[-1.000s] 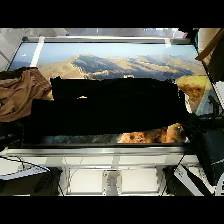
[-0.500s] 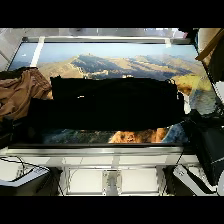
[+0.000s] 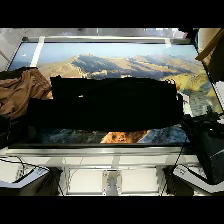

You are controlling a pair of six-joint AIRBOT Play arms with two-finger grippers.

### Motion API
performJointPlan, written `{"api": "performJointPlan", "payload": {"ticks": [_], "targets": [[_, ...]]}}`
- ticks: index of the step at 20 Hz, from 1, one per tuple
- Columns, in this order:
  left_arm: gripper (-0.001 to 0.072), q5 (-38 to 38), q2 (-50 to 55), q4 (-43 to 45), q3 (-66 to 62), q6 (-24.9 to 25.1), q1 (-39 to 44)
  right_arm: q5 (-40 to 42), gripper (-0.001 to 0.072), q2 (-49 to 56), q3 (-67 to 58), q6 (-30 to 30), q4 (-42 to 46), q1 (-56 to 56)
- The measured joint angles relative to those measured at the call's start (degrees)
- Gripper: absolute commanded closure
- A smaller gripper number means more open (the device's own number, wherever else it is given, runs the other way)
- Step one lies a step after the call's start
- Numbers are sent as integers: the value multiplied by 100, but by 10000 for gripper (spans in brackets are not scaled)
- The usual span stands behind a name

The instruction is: Fold the clothes and pants, and hang the long-sleeved shirts on hangers.

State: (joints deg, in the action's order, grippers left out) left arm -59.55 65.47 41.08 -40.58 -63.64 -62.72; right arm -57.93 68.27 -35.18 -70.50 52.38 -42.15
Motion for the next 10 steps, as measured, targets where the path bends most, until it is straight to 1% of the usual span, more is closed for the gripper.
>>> {"api": "performJointPlan", "payload": {"ticks": [2, 3, 4, 5, 6, 8, 9, 10], "targets": [[697, -2, -7, 0, 0, 0, 0, 87, 219, 144, 15, 44, -140, 0], [697, -2, -7, -2, 0, 0, 0, 109, 259, 210, 17, 66, -179, 0], [697, -4, -7, -2, 0, 0, 0, 142, 275, 273, 20, 94, -227, 0], [698, -4, -7, -2, 0, 0, 0, 173, 277, 321, 22, 146, -284, 0], [698, -2, -7, -2, 0, 0, 0, 190, 310, 352, 26, 208, -341, 0], [697, -2, -7, -2, 0, 0, 0, 254, 408, 393, 26, 339, -492, 0], [698, 0, -7, -2, 0, 0, 0, 299, 413, 409, 26, 393, -581, 0], [698, 2, -7, -2, 0, 0, 0, 350, 500, 420, 26, 433, -647, 0]]}}
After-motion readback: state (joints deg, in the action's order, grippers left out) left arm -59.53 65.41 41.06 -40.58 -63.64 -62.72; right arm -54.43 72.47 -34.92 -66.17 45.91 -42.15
